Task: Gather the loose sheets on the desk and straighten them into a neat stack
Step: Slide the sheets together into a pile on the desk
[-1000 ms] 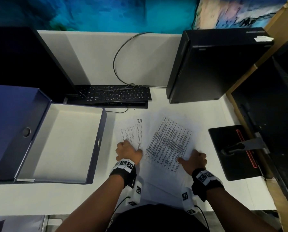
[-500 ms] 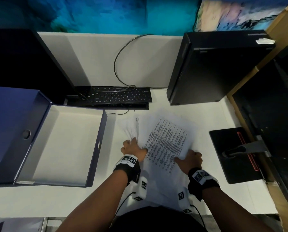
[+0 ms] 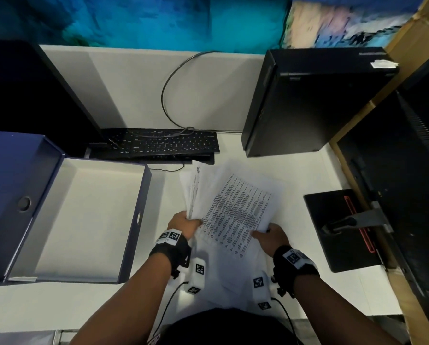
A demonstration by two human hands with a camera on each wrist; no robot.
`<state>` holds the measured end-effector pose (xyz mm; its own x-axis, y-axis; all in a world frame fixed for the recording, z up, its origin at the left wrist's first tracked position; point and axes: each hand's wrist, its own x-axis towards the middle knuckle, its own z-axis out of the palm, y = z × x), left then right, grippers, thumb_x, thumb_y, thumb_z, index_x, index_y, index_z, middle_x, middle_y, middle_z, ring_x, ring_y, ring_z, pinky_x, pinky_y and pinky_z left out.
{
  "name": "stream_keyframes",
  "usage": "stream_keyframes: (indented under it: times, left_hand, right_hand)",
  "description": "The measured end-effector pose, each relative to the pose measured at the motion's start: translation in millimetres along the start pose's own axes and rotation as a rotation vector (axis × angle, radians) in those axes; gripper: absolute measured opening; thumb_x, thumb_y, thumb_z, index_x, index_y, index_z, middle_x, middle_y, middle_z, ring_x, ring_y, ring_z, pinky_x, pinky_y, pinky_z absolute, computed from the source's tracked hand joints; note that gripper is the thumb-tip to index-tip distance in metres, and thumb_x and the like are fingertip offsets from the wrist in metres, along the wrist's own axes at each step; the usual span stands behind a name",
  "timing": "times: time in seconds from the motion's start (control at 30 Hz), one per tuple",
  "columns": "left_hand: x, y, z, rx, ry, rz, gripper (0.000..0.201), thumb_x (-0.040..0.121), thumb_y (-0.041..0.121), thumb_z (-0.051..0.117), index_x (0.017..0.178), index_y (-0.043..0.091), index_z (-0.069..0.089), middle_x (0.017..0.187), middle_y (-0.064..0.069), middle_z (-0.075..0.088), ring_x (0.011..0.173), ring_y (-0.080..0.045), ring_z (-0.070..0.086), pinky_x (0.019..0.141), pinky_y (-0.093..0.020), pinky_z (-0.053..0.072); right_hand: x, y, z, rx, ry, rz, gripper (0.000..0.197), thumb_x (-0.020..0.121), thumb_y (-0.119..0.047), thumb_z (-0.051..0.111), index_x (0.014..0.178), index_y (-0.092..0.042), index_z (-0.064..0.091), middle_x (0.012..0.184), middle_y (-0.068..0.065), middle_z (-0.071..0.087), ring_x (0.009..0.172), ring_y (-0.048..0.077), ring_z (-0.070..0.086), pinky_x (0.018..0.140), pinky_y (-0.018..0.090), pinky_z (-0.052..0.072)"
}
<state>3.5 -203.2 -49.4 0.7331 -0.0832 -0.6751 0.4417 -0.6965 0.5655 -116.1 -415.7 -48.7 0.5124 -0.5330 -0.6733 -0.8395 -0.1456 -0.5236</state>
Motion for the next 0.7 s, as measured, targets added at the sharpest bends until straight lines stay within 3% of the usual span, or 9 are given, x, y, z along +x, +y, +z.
stream_keyframes:
  times: [0.1,0.17,0.23,0.3,0.4,0.53,0.63,0.7]
  left_hand:
    - [-3,4,7,0.132,0.109,0.008,0.037,0.062,0.042,0.064,0.092,0.022,0.070,0.102,-0.008,0.068,0.084,-0.027,0.064,0.080,-0.032,0.053]
    - [-2,5,16,0.209,0.124,0.029,0.051,0.060,0.047,0.061,0.103,0.021,0.069,0.116,-0.011,0.061,0.097,-0.031,0.062,0.089,-0.038,0.053]
    - [-1,8,21,0.144,0.057,0.064,0.052,0.066,0.040,0.064,0.108,0.009,0.066,0.119,-0.015,0.059,0.097,-0.030,0.063,0.083,-0.034,0.056]
    - [-2,10,20,0.103,0.027,0.100,0.044,0.066,0.035,0.066,0.099,0.006,0.066,0.111,-0.017,0.064,0.087,-0.026,0.066,0.075,-0.031,0.059]
    - [-7,11,19,0.047,0.016,0.117,0.049,0.070,0.034,0.070,0.110,0.006,0.060,0.120,-0.012,0.055,0.094,-0.028,0.064,0.082,-0.030,0.055]
    - [-13,11,17,-0.010,-0.016,0.136,0.046,0.081,0.019,0.066,0.120,0.011,0.042,0.107,-0.012,0.062,0.089,-0.029,0.062,0.073,-0.032,0.049]
    - [-13,9,8,-0.080,0.018,0.144,0.049,0.083,0.016,0.062,0.124,0.015,0.036,0.106,-0.011,0.065,0.090,-0.030,0.063,0.078,-0.034,0.051]
    - [-13,15,-1,-0.154,0.052,0.188,0.052,0.081,0.011,0.064,0.128,0.016,0.041,0.114,-0.009,0.065,0.098,-0.029,0.063,0.086,-0.035,0.051]
  right_hand:
    - [4,4,6,-0.092,0.025,-0.034,0.050,0.068,-0.028,0.076,0.113,-0.009,0.063,0.116,0.017,0.064,0.105,0.033,0.062,0.090,0.045,0.055]
    - [4,1,10,-0.074,0.031,-0.076,0.046,0.067,-0.021,0.069,0.110,-0.014,0.057,0.117,0.017,0.059,0.103,0.033,0.061,0.091,0.045,0.055]
    - [-3,-7,9,-0.008,0.020,-0.099,0.040,0.073,-0.015,0.064,0.109,-0.018,0.047,0.119,0.016,0.054,0.099,0.029,0.059,0.088,0.040,0.054]
    - [-5,-9,9,0.065,0.009,-0.083,0.044,0.079,-0.010,0.064,0.113,-0.018,0.037,0.116,0.012,0.052,0.093,0.026,0.058,0.081,0.036,0.053]
    - [-5,-7,3,0.193,-0.021,-0.023,0.056,0.081,-0.012,0.069,0.119,-0.020,0.028,0.103,0.004,0.054,0.091,0.025,0.058,0.083,0.038,0.053]
    - [-6,-1,-8,0.140,-0.079,-0.115,0.037,0.079,-0.003,0.065,0.115,-0.011,0.061,0.110,0.011,0.069,0.095,0.027,0.066,0.089,0.046,0.056]
    - [-9,-2,-15,0.230,-0.053,-0.208,0.040,0.082,0.003,0.067,0.117,-0.016,0.064,0.115,0.010,0.070,0.102,0.028,0.066,0.093,0.051,0.054]
    - [-11,-11,-22,0.309,-0.012,-0.257,0.041,0.080,0.004,0.070,0.115,-0.017,0.064,0.112,0.008,0.070,0.103,0.028,0.066,0.094,0.052,0.053]
